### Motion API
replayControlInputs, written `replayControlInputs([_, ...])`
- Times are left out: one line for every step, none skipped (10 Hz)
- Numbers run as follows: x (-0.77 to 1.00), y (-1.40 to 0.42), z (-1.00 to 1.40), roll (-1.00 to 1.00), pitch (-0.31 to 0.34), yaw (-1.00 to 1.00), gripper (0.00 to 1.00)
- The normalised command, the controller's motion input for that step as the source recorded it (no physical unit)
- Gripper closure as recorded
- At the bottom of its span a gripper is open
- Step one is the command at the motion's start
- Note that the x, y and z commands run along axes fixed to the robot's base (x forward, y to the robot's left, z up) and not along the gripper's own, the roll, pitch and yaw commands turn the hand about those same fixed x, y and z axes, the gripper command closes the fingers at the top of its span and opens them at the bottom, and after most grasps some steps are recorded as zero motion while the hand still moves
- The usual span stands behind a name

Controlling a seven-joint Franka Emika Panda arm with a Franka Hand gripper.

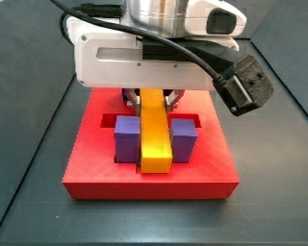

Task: Pick up the yellow object. Move up. Move to above the board. Insert the yellow object.
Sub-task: Insert the yellow object.

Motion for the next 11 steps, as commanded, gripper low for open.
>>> replayControlInputs([0.0,0.0,-0.1,-0.04,-0.006,0.0,1.0])
replayControlInputs([0.0,0.1,-0.3,-0.08,-0.01,-0.02,1.0])
replayControlInputs([0.0,0.05,-0.5,-0.22,-0.066,-0.01,1.0])
replayControlInputs([0.0,0.08,-0.4,-0.2,-0.067,-0.01,1.0])
replayControlInputs([0.0,0.03,-0.15,-0.05,-0.016,0.0,1.0])
replayControlInputs([-0.09,0.01,-0.13,0.06,0.0,-0.06,1.0])
replayControlInputs([-0.14,0.04,-0.13,0.11,0.0,-0.07,1.0])
replayControlInputs([-0.19,0.07,-0.15,0.15,0.0,-0.1,1.0])
replayControlInputs([-0.09,0.0,-0.01,0.05,0.0,-0.09,1.0])
replayControlInputs([0.0,0.0,0.0,0.0,0.0,-0.02,1.0])
replayControlInputs([0.0,0.0,-0.02,0.0,0.0,0.0,1.0])
